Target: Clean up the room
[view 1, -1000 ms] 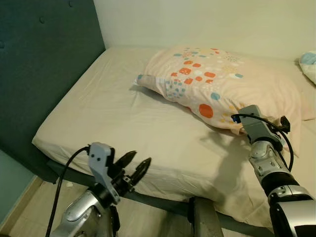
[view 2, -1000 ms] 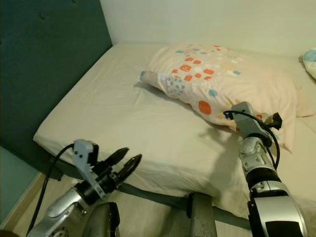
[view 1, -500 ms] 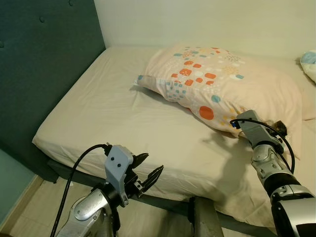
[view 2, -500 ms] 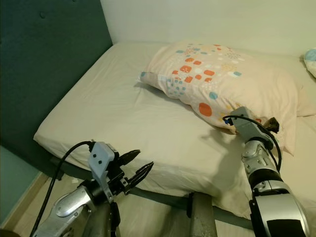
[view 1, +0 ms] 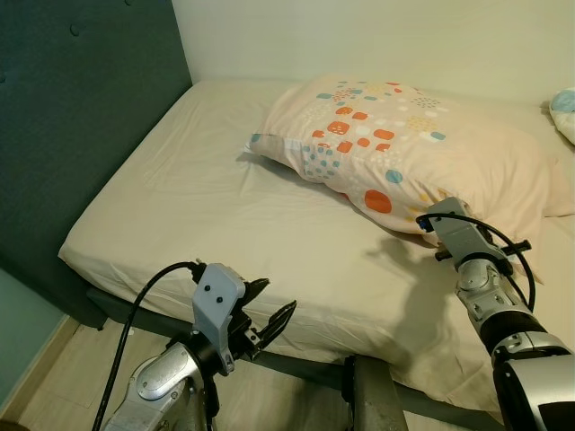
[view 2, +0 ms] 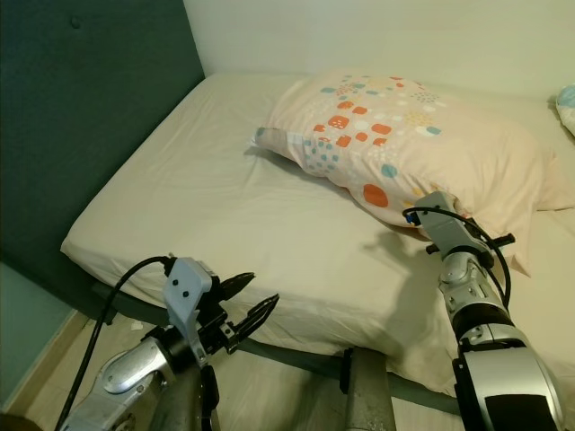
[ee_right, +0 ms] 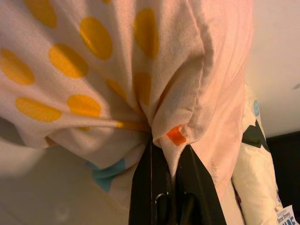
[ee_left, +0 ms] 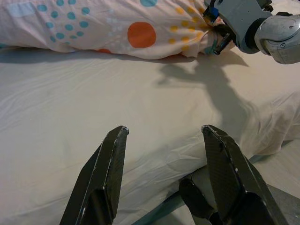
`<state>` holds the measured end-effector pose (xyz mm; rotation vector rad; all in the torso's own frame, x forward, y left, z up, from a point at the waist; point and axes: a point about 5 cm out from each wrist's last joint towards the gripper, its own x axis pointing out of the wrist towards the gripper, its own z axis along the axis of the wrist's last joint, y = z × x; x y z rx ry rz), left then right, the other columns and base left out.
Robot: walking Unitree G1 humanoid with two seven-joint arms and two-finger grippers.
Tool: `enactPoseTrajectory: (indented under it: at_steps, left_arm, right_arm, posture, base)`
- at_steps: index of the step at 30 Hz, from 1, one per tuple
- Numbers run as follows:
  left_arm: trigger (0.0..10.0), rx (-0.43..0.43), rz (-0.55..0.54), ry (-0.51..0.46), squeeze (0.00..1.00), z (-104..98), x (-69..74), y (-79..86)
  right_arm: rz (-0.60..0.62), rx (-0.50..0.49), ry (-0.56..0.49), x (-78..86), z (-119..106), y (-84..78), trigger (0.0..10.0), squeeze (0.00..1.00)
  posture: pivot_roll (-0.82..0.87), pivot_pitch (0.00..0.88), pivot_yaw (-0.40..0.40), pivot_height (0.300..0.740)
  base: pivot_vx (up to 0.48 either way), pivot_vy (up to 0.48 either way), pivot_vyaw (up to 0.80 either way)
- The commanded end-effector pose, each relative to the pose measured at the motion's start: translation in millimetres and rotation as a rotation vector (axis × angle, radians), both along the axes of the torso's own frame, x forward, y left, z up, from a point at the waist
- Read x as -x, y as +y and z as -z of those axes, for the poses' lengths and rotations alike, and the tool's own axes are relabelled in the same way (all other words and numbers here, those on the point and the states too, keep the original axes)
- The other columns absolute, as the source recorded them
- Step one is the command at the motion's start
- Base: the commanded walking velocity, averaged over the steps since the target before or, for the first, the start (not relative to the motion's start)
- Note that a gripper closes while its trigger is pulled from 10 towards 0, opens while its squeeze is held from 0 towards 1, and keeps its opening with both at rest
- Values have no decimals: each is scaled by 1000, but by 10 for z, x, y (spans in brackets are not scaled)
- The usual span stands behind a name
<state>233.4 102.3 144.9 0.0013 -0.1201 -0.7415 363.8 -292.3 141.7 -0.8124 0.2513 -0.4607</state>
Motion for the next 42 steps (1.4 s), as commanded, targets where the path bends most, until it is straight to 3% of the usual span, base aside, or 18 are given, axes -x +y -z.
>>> enactPoseTrajectory:
  at_steps: [1,4,6,7,8,11,13,14,16,17,20,22,23,26,33,35,37,42]
  left_arm:
    - [10000,-23,0,22,0,69,7,8]
    - [10000,-25,-5,21,0,71,-1,24]
    - [10000,-36,-28,16,0,74,-25,80]
    - [10000,-36,-28,16,0,74,-25,80]
    - [10000,-55,-85,10,0,88,-80,177]
    - [10000,-69,-127,6,0,97,-117,248]
    - [10000,-83,-268,-8,0,94,-240,479]
    - [10000,-83,-268,-8,0,94,-240,479]
    - [10000,-70,-430,-47,0,-7,-375,762]
    - [10000,-70,-430,-47,0,-7,-375,762]
    - [10000,-45,-528,-77,0,-103,-452,938]
    - [10000,-20,-595,-100,0,-180,-498,1060]
    - [10000,-20,-595,-100,0,-180,-498,1060]
    - [10000,5,-640,-112,0,-219,-503,1157]
    - [10000,4,-660,-109,0,-179,-481,1197]
    - [10000,7,-665,-110,0,-173,-488,1201]
    - [10000,11,-672,-111,0,-166,-507,1200]
    - [10000,18,-665,-112,0,-165,-524,1179]
  right_arm:
    - [14,-29,16,26,33,-46,0,0]
    - [-13,-80,15,7,35,-10,0,0]
    - [-99,-212,53,-44,79,125,0,0]
    - [-99,-212,53,-44,79,125,0,0]
    - [-187,-289,84,-91,97,265,0,0]
    - [-247,-336,104,-120,104,362,0,0]
    - [-393,-444,112,-197,69,635,0,0]
    - [-393,-444,112,-197,69,635,0,0]
    - [-564,-553,108,-265,2,1021,0,0]
    - [-564,-553,108,-265,2,1021,0,0]
    - [-680,-615,115,-277,-38,1311,0,0]
    - [-816,-647,145,-237,-77,1619,0,0]
    - [-816,-647,145,-237,-77,1619,0,0]
    - [-1044,-658,245,-83,-135,1985,0,0]
    - [-1263,-653,404,166,-173,2179,0,0]
    - [-1334,-684,441,280,-216,2268,0,0]
    - [-1468,-755,511,541,-334,2434,0,0]
    - [-1568,-885,520,735,-560,2624,0,0]
  posture:
    - [-2,253,15,567]
    - [-6,247,13,567]
    - [-6,247,13,567]
    - [-6,247,13,567]
    - [-14,237,14,567]
    - [-14,237,14,567]
    - [-36,224,14,567]
    - [-36,224,14,567]
    - [-46,215,14,567]
    - [-46,215,14,567]
    - [-46,215,14,567]
    - [-48,212,9,567]
    - [-48,212,9,567]
    - [-49,213,4,567]
    - [-52,214,1,567]
    - [-52,214,1,567]
    - [-54,215,-1,567]
    - [-57,211,2,567]
  base:
    - [0,0,0]
    - [0,0,0]
    - [0,0,0]
    - [0,0,0]
    - [0,0,0]
    - [0,0,0]
    - [0,0,0]
    - [0,0,0]
    - [0,0,0]
    - [0,0,0]
    - [0,0,0]
    - [0,0,0]
    - [0,0,0]
    - [0,0,0]
    - [0,0,0]
    - [0,0,0]
    - [0,0,0]
    - [0,0,0]
